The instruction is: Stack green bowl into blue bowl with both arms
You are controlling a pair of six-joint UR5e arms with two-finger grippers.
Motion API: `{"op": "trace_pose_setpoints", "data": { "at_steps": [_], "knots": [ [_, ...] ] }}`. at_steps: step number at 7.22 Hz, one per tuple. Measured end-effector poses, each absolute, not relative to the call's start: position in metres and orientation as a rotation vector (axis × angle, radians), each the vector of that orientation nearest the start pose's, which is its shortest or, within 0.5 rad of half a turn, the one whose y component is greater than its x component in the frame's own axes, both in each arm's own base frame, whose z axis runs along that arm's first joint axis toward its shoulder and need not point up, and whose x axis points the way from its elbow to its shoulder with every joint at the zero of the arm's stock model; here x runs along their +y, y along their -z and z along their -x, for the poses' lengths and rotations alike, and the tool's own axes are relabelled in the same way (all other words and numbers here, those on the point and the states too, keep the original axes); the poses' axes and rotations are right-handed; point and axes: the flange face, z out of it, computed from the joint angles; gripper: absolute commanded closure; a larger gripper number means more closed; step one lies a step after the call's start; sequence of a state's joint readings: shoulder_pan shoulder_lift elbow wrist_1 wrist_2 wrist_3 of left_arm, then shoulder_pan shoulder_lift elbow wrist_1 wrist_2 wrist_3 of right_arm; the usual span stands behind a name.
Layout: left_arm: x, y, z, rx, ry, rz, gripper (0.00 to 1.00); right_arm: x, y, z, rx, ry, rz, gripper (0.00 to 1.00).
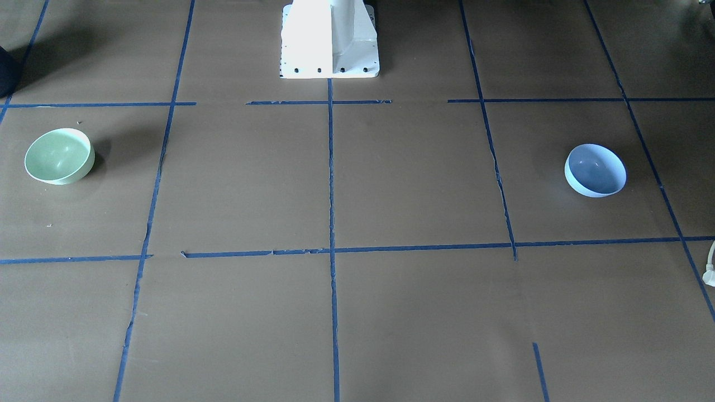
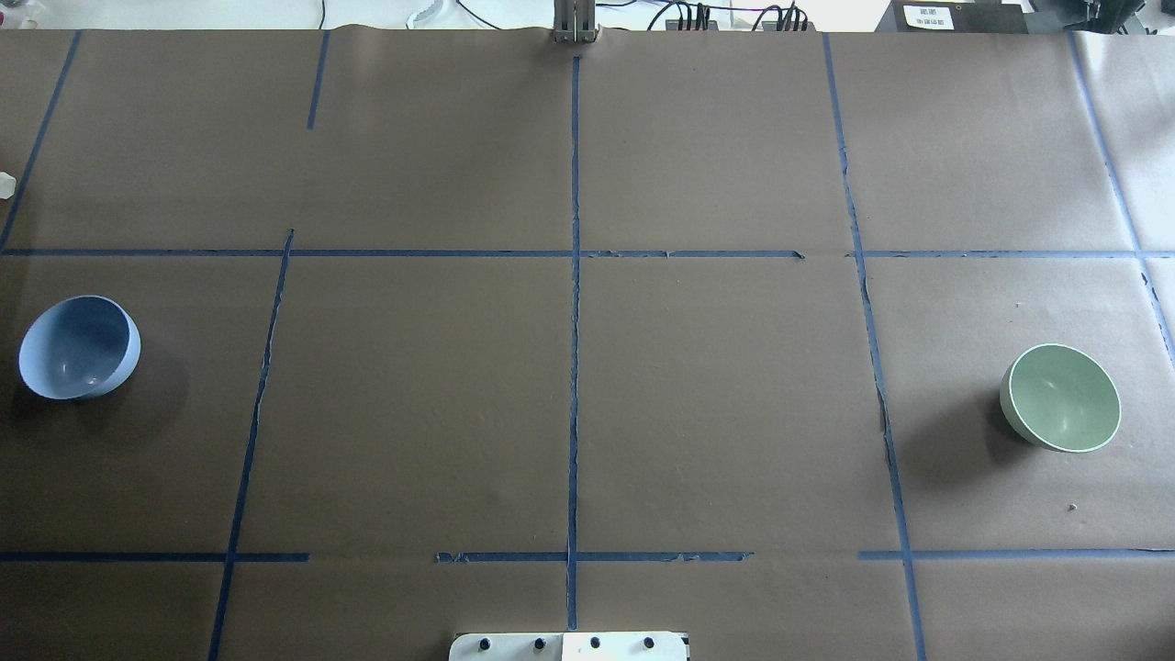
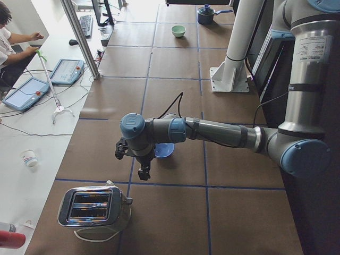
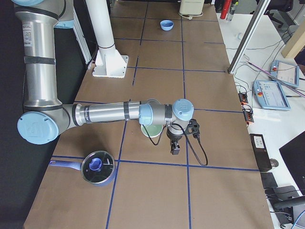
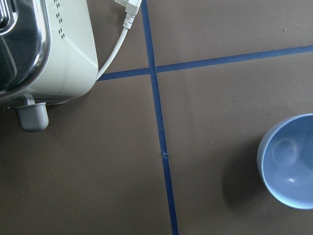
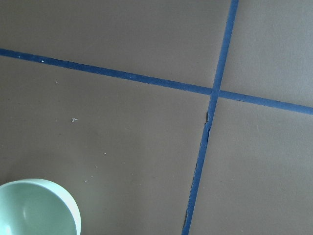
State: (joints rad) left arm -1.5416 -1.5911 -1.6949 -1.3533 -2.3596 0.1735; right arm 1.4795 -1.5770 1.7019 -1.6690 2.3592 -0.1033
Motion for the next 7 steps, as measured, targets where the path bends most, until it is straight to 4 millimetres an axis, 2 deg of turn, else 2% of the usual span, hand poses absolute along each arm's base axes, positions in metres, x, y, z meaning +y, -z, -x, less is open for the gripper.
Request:
{"op": "trace_pose_setpoints", "data": {
  "at_steps": [7],
  "knots": [
    [-0.4857,-0.6080,0.0488,0.798,-0.134,0.016,0.00,-0.4910,-0.6036,-0.0175,-0.792,0.195,-0.034,0.00]
  ]
}}
